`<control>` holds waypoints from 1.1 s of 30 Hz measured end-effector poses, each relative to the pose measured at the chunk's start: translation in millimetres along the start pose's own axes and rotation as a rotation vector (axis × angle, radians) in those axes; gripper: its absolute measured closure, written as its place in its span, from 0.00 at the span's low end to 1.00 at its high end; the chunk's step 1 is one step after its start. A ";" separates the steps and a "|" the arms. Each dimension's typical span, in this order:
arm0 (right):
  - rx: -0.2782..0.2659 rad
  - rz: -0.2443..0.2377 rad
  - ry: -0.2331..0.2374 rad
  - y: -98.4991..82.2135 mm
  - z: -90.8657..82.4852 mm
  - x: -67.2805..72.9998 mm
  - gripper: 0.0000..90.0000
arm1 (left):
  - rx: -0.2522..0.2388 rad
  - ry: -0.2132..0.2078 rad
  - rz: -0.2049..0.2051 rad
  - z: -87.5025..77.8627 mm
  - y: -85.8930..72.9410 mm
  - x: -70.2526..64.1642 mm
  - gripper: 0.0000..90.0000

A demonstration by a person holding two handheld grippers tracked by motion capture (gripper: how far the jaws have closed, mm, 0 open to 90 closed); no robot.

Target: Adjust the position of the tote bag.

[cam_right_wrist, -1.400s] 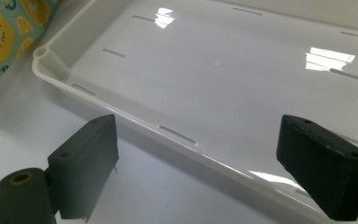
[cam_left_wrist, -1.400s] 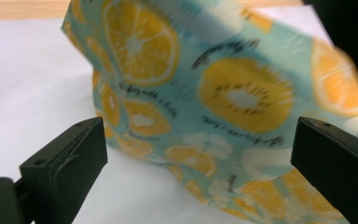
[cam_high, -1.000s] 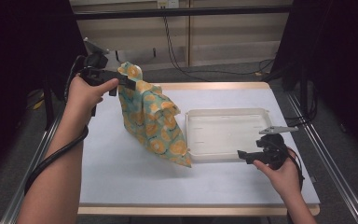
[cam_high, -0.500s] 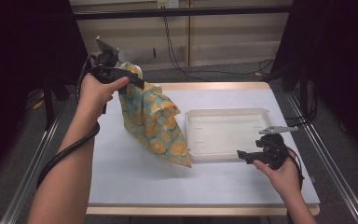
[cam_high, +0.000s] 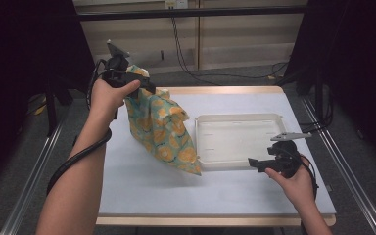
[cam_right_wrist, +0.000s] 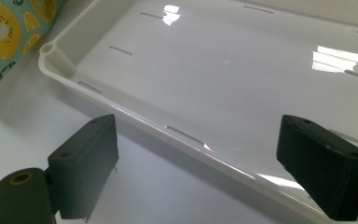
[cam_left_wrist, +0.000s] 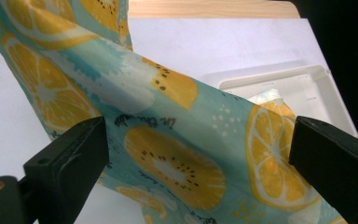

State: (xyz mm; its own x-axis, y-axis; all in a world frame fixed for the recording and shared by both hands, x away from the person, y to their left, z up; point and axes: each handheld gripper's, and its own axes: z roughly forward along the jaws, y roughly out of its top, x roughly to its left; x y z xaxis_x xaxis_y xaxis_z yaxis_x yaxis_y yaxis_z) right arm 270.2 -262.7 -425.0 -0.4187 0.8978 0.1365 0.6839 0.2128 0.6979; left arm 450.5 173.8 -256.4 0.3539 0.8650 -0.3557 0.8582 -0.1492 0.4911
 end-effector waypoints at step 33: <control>0.001 0.001 0.011 0.1 0.4 0.3 0.14 | -0.002 0.070 -0.053 7.0 -4.9 1.1 0.33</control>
State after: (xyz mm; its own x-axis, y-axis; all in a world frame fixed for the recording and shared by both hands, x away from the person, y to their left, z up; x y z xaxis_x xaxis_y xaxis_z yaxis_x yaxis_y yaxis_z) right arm 270.4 -262.2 -425.2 -0.4242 0.8939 0.1451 0.6849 0.2119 0.6972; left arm 449.3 172.2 -264.8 0.2812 0.9029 -0.3251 0.8741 -0.1012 0.4750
